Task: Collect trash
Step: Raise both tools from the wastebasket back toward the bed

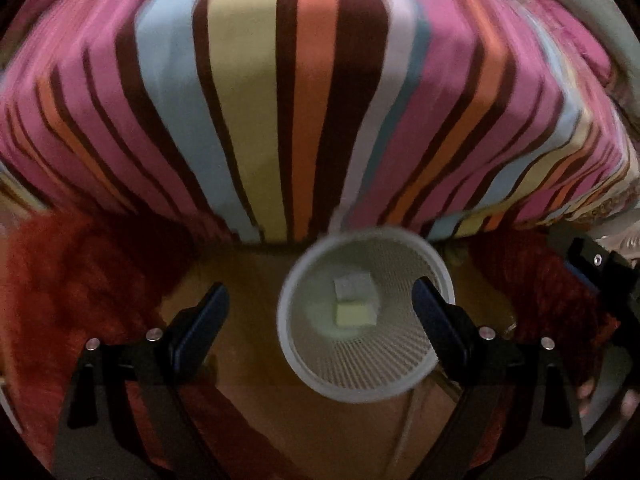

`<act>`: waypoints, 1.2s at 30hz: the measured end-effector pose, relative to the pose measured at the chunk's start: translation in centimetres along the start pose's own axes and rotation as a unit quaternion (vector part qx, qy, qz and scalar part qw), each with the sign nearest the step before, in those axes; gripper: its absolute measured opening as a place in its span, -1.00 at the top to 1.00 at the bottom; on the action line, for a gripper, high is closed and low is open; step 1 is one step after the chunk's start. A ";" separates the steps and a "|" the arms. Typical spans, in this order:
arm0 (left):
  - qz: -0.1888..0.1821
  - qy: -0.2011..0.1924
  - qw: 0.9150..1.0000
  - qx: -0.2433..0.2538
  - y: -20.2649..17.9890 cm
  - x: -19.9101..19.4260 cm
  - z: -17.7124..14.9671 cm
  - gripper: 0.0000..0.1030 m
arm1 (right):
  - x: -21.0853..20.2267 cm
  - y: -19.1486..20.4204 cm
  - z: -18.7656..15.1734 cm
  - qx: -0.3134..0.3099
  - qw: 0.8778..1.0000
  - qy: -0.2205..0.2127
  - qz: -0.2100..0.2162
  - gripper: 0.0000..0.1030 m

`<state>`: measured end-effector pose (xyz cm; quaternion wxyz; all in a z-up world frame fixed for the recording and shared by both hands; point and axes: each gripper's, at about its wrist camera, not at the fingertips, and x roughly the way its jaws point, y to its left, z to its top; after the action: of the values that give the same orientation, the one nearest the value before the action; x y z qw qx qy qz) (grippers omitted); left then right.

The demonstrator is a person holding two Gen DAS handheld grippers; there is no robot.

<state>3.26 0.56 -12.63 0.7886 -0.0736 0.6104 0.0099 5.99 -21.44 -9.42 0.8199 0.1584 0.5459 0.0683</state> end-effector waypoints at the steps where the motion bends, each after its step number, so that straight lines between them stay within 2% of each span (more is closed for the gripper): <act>1: 0.007 -0.017 1.000 0.009 -0.1 -0.9 0.3 -0.75 | -0.9 0.3 0.5 -0.014 1.000 -0.020 -0.008 -0.85; 7: 0.033 -0.107 0.993 0.027 0.0 -5.5 2.2 -0.75 | -4.7 1.7 2.5 -0.064 0.990 -0.125 -0.033 -0.85; 11: 0.048 -0.162 0.985 0.027 0.0 -7.9 3.5 -0.75 | -6.7 2.6 4.0 -0.083 0.981 -0.172 -0.038 -0.85; 15: 0.058 -0.183 0.981 0.036 -0.2 -9.3 4.9 -0.75 | -7.4 3.6 5.5 -0.097 0.976 -0.190 -0.043 -0.85; 19: 0.063 -0.196 0.978 0.029 -0.1 -9.8 6.5 -0.75 | -7.6 4.3 6.6 -0.109 0.970 -0.206 -0.061 -0.85; 24: 0.065 -0.207 0.976 0.019 0.1 -10.3 8.7 -0.75 | -7.7 4.9 7.7 -0.110 0.967 -0.222 -0.062 -0.85; 33: 0.062 -0.229 0.971 0.011 0.3 -10.8 13.2 -0.75 | -6.6 5.5 10.9 -0.106 0.967 -0.222 -0.063 -0.85; 36: 0.056 -0.227 0.972 0.005 0.4 -10.5 14.6 -0.75 | -6.1 5.7 11.7 -0.108 0.968 -0.218 -0.065 -0.85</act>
<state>14.60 3.64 1.00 0.9051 -0.0316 0.4187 0.0674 14.70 -19.96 1.95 0.9340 0.0443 0.3524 0.0377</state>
